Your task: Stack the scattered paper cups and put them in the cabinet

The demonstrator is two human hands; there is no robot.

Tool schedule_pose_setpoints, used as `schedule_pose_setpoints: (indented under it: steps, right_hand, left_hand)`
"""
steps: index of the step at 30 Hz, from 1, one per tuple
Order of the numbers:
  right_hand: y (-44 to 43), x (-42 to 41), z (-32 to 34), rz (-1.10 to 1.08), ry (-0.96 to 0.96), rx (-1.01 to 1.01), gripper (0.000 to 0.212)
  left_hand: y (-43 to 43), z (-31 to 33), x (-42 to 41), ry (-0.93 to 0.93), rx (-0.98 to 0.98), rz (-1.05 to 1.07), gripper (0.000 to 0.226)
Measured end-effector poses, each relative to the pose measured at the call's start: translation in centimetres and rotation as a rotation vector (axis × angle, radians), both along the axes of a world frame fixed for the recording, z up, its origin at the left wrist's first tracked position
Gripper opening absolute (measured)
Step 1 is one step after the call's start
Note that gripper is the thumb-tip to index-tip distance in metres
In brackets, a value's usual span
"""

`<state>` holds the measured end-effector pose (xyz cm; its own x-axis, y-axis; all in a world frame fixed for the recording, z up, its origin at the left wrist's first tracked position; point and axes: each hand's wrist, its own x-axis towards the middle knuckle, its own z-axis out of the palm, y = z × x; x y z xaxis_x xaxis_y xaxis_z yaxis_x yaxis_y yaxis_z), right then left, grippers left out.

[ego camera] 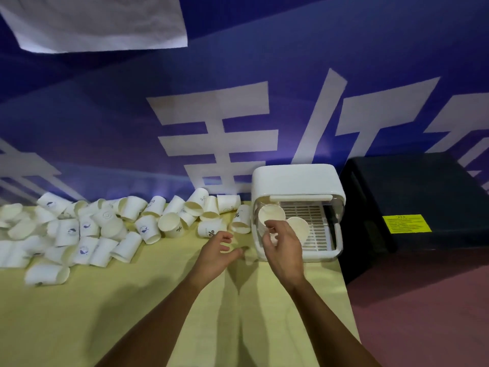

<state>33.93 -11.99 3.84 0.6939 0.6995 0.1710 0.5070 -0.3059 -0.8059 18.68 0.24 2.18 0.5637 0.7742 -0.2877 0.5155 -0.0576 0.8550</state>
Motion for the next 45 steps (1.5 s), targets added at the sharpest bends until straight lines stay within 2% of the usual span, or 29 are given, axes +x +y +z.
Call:
schedule_pose_setpoints:
  steps: [9, 14, 20, 24, 28, 32, 37, 42, 45]
  right_hand:
    - [6.9, -12.3, -0.9, 0.362, 0.072, -0.167, 0.04]
    - [11.3, -20.1, -1.8, 0.418, 0.121, -0.247, 0.059]
    - [15.9, -30.4, -1.8, 0.467, 0.174, -0.345, 0.062]
    - [18.9, -34.8, -1.4, 0.537, 0.123, -0.393, 0.061]
    - [22.7, -38.4, -0.9, 0.631, 0.088, -0.41, 0.063]
    - [26.1, -42.4, -1.0, 0.72, 0.075, -0.438, 0.062]
    - [29.4, -45.9, -2.7, 0.716, 0.091, -0.529, 0.066]
    - [33.8, -47.1, -4.9, 0.409, 0.183, -0.638, 0.071]
    - [35.5, -47.6, -6.2, 0.319, 0.185, -0.675, 0.077]
  left_hand:
    - [4.4, -0.8, -12.8, 0.028, 0.006, 0.168, 0.027]
    - [8.7, -1.9, -21.3, 0.037, -0.006, 0.217, 0.025]
    - [13.4, -2.6, -32.4, 0.025, -0.092, 0.302, 0.029]
    - [15.5, -2.2, -37.9, 0.036, -0.097, 0.346, 0.027]
    - [16.5, -2.1, -43.0, 0.03, -0.085, 0.458, 0.022]
    - [17.6, -3.2, -47.3, 0.039, -0.121, 0.586, 0.026]
    - [21.5, -5.0, -50.2, 0.111, -0.194, 0.637, 0.051]
    - [27.2, -7.7, -50.3, 0.096, -0.238, 0.626, 0.076]
    - [29.5, -8.6, -49.7, 0.103, -0.283, 0.631, 0.09]
